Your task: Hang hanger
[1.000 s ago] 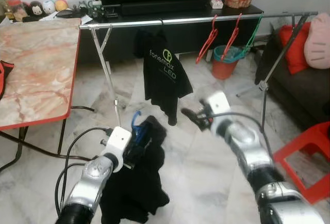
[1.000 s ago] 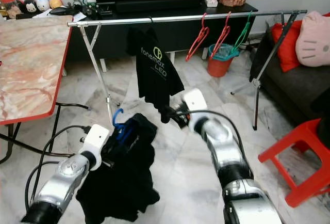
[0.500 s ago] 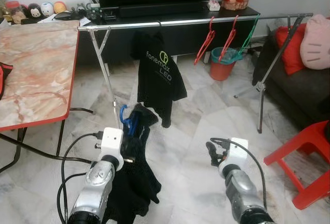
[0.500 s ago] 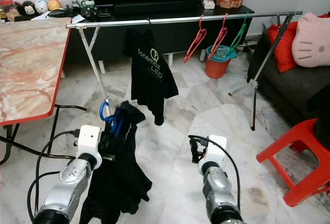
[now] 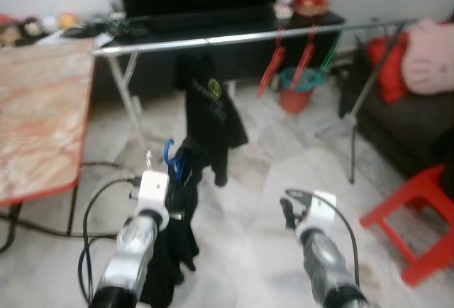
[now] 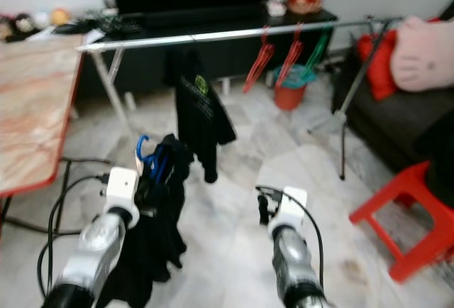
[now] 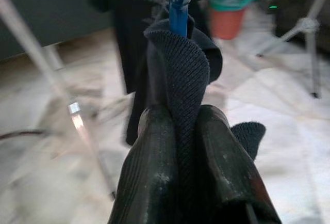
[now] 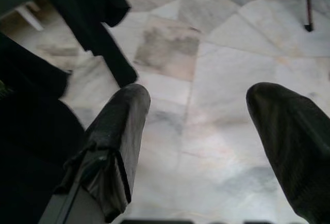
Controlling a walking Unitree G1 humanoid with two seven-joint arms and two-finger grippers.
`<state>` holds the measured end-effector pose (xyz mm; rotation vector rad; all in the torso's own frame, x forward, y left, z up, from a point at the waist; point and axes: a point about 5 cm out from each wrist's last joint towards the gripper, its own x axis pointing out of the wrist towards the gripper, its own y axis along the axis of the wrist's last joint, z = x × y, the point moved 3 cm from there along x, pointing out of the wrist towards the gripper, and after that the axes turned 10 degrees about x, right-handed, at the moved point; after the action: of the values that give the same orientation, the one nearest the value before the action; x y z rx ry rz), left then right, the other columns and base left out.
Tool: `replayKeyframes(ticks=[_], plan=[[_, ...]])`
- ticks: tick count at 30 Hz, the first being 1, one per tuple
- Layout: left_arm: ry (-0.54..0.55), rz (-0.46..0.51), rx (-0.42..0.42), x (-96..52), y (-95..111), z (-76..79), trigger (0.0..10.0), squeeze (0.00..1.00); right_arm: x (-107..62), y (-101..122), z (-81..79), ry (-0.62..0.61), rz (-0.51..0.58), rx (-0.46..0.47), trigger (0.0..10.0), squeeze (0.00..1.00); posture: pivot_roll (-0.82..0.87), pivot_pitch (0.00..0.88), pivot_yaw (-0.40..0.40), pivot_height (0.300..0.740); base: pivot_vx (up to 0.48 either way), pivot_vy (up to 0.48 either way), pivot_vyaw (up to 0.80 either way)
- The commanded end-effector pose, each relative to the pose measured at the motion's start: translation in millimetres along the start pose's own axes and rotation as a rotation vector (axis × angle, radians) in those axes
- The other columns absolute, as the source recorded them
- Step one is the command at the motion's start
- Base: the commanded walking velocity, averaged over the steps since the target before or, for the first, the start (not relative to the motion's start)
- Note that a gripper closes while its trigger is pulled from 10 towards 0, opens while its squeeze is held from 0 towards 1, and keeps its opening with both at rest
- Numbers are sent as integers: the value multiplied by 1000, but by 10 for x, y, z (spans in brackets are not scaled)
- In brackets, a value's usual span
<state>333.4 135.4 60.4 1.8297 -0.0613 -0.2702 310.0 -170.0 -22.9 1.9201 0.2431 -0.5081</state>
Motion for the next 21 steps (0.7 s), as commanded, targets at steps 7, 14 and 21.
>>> replayKeyframes(ticks=[7, 14, 21], plan=[[31, 17, 26, 38, 58, -88, 10000, 0, 31, 63, -158, 53, 24, 6, 10000, 0, 3, 0, -12, 740, 313, 0, 0], [45, 18, 19, 74, 100, -91, 10000, 0, 37, 104, -215, 109, 38, -31, 10000, 0, 5, 0, -12, 740, 313, 0, 229], [70, 12, 23, 113, 124, -121, 10000, 0, 32, 54, -231, 126, 14, -22, 10000, 0, 2, 0, -13, 740, 314, 0, 659]])
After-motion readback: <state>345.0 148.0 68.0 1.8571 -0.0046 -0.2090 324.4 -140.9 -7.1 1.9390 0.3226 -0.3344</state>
